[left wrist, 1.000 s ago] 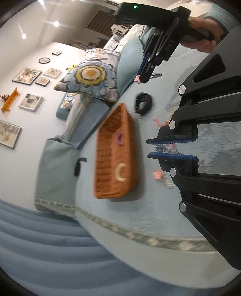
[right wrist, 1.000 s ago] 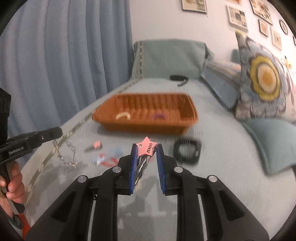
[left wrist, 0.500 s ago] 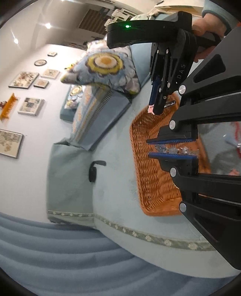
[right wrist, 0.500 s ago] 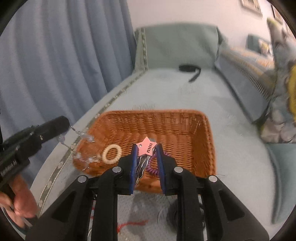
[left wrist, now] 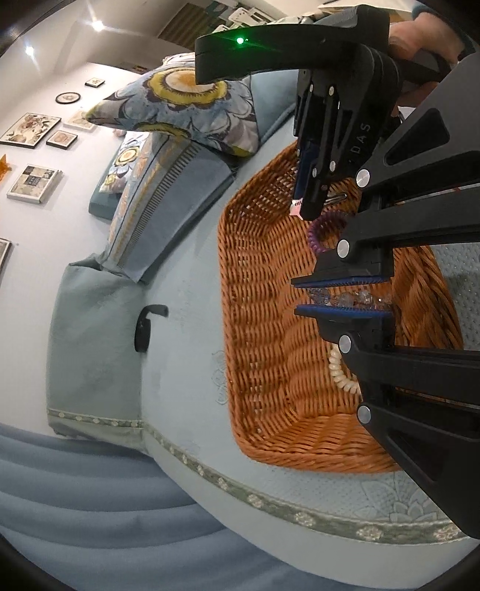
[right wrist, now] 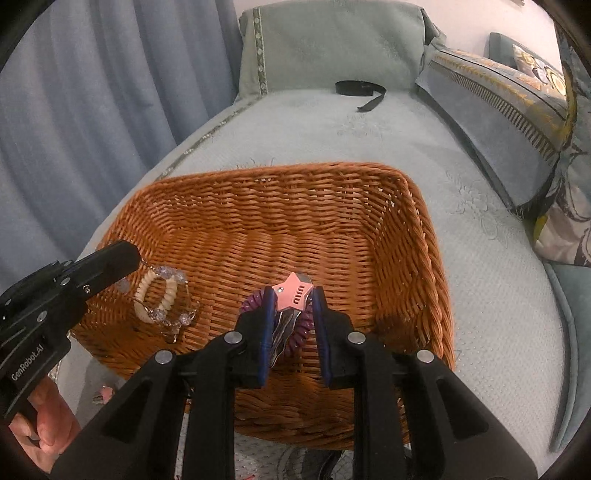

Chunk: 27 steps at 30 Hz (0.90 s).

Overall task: Organize jewelry
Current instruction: 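Carry both items to the wicker basket and open both tools inside it, then grasp a clear bead bracelet with the right tool while the left tool grasps another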

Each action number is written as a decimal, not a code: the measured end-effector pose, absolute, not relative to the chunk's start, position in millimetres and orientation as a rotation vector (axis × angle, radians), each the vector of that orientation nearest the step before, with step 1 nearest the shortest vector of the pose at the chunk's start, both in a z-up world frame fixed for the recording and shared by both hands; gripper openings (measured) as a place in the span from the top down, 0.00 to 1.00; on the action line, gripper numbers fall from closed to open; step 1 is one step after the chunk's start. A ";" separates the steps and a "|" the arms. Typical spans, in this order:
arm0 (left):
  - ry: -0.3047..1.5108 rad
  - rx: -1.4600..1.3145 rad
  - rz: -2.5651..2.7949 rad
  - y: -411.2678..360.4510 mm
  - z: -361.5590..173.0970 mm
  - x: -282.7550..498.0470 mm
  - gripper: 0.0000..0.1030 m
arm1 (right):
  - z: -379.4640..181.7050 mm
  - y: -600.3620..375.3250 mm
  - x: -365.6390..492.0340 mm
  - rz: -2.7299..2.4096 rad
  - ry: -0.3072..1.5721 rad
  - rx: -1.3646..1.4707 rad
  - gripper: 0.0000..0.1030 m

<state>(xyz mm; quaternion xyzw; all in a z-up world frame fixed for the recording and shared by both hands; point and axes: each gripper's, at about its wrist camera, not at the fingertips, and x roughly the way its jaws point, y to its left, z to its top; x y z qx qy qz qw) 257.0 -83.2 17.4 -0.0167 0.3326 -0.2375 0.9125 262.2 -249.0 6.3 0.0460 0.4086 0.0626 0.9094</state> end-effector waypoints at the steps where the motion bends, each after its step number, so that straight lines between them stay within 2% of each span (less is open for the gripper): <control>1: 0.682 -0.033 -0.491 -82.6 18.7 253.8 0.85 | 6.8 -249.1 263.3 0.129 0.849 0.094 0.81; 2: 0.679 -0.032 -0.492 -81.6 20.2 251.9 0.78 | 7.7 -249.2 263.4 0.135 0.853 0.100 0.77; 3: 0.666 -0.030 -0.486 -79.6 23.1 248.0 0.63 | 10.1 -250.2 262.5 0.137 0.851 0.111 0.73; 4: 0.653 -0.028 -0.482 -77.6 25.3 244.6 0.58 | 12.7 -251.7 261.0 0.134 0.844 0.118 0.64; 5: 0.643 -0.027 -0.485 -75.3 28.8 240.2 0.57 | 16.5 -254.7 257.4 0.133 0.832 0.126 0.56; 16: 0.548 -0.037 -0.495 -29.9 65.7 146.1 0.57 | 65.8 -265.0 159.5 0.199 0.690 0.187 0.56; 21: 0.557 -0.091 -0.465 -5.4 59.9 105.2 0.57 | 61.9 -260.8 111.1 0.205 0.671 0.185 0.56; 27: 0.618 -0.121 -0.449 2.3 31.1 67.6 0.57 | 27.7 -248.7 69.0 0.222 0.696 0.181 0.56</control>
